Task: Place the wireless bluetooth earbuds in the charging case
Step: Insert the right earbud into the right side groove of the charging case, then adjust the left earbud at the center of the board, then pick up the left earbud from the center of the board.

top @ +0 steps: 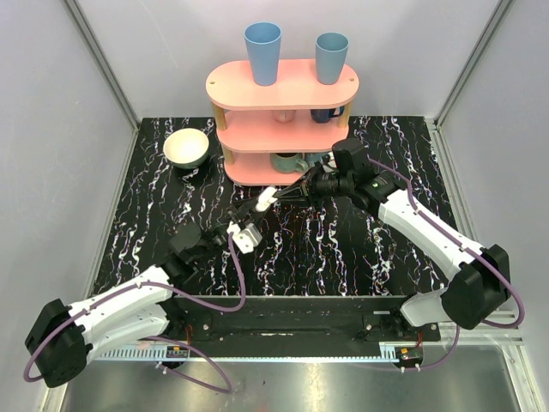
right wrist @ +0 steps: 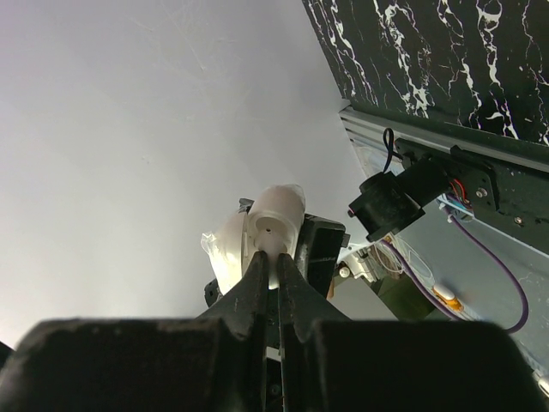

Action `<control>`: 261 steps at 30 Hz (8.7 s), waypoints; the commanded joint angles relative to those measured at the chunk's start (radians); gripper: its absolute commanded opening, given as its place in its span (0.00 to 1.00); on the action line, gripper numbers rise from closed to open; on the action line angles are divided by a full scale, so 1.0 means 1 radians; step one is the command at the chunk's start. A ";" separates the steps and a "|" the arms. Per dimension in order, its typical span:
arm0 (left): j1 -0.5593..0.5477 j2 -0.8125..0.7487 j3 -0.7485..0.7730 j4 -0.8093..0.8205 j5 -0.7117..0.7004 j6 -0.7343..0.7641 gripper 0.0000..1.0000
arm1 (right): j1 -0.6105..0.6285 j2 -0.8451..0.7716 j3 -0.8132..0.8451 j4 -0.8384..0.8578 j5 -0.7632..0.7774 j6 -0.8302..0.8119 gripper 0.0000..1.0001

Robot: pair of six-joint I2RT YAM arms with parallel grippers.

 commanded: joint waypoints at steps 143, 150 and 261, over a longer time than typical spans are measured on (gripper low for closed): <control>-0.054 -0.463 0.076 -0.148 -0.273 -0.231 0.00 | 0.378 0.710 0.339 -0.103 0.548 -0.903 0.07; -0.054 -0.460 0.074 -0.142 -0.276 -0.231 0.00 | 0.332 0.500 0.228 -0.049 0.645 -0.802 0.05; -0.054 -0.368 -0.001 0.011 -0.337 -0.048 0.00 | 0.219 0.101 0.000 -0.006 0.450 -0.628 0.00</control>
